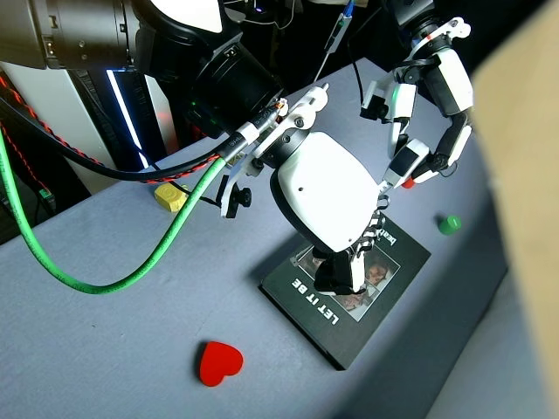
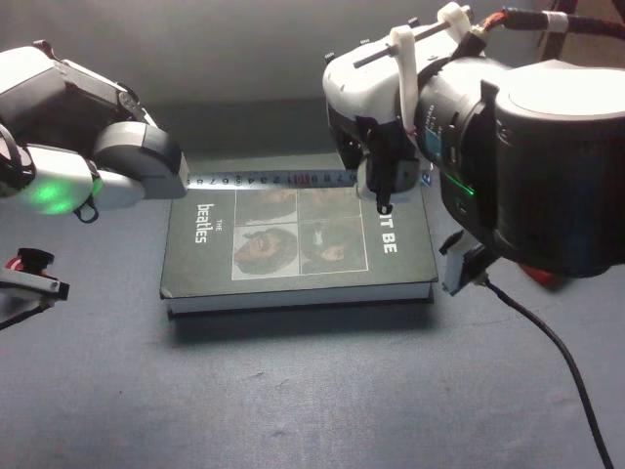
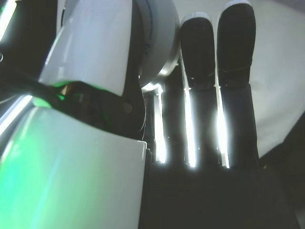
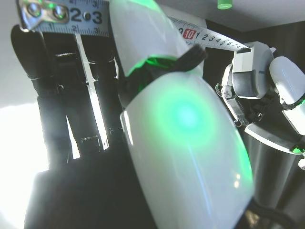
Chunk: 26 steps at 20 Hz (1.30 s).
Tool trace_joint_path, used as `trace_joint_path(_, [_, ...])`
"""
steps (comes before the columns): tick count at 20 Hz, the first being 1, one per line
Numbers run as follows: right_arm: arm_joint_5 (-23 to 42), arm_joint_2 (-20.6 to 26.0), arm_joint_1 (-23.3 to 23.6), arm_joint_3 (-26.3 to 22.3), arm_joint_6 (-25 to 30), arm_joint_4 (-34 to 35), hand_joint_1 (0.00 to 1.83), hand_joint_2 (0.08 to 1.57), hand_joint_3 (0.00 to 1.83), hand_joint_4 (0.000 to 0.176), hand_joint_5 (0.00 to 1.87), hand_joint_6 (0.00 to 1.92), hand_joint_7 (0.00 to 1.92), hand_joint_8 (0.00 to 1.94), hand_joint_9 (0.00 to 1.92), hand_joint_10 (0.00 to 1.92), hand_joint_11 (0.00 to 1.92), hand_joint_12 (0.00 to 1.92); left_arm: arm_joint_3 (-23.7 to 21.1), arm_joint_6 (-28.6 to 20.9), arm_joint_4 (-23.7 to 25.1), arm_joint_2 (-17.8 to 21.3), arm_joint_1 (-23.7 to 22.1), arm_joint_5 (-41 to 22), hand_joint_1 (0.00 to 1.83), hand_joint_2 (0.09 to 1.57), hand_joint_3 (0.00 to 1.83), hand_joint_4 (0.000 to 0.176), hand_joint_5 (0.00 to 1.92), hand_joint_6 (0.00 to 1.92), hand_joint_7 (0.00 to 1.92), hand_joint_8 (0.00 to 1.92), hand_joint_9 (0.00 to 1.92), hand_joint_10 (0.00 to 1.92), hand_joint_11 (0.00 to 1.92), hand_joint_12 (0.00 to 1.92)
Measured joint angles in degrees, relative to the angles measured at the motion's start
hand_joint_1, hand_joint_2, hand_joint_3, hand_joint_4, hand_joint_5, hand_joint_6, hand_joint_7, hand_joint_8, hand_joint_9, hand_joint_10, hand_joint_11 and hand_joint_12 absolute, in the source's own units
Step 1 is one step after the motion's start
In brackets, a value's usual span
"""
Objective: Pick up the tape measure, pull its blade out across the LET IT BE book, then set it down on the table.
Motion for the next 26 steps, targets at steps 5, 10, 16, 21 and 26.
trace_joint_path(5, [1.6, 2.1, 0.0, -0.9, -0.8, 0.1, 1.20, 1.14, 0.00, 0.023, 0.90, 1.07, 0.98, 1.03, 1.11, 0.10, 0.66, 1.14, 0.0, -0.2, 0.0, -0.3, 0.0, 0.2, 1.37, 1.12, 0.00, 0.000, 0.95, 0.86, 0.95, 1.00, 0.93, 1.30, 0.88, 1.21])
trace_joint_path(10, [3.9, 4.7, 0.0, -1.3, -1.6, 0.0, 1.20, 1.14, 0.00, 0.000, 0.88, 1.07, 1.00, 1.04, 1.12, 0.11, 0.65, 1.14, 0.0, -0.2, 0.0, -0.3, 0.0, 0.4, 1.37, 1.12, 0.00, 0.000, 0.92, 0.89, 0.97, 0.98, 0.93, 1.30, 0.87, 1.22])
trace_joint_path(16, [5.5, 7.0, 0.0, -1.4, -2.6, 0.1, 1.20, 1.14, 0.00, 0.000, 0.87, 1.08, 1.00, 1.03, 1.12, 0.11, 0.65, 1.14, -0.1, -0.4, -0.2, -0.3, 0.0, 0.3, 1.37, 1.12, 0.00, 0.000, 0.93, 0.88, 0.96, 0.99, 0.92, 1.30, 0.87, 1.22])
trace_joint_path(21, [7.3, 9.0, 0.0, -1.4, -3.6, 0.1, 1.20, 1.16, 0.00, 0.000, 0.85, 1.11, 0.97, 1.08, 1.10, 0.12, 0.62, 1.14, 0.0, -0.4, -0.3, -0.3, 0.0, 0.3, 1.37, 1.12, 0.00, 0.000, 0.92, 0.90, 0.97, 0.97, 0.92, 1.30, 0.86, 1.23])
trace_joint_path(26, [9.0, 11.0, 0.0, -1.4, -4.8, 0.1, 1.20, 1.15, 0.00, 0.009, 0.88, 1.08, 0.97, 1.08, 1.11, 0.13, 0.64, 1.14, 0.0, -0.5, -0.3, -0.3, 0.0, 0.2, 1.37, 1.12, 0.00, 0.000, 0.92, 0.90, 0.96, 0.99, 0.92, 1.31, 0.87, 1.24])
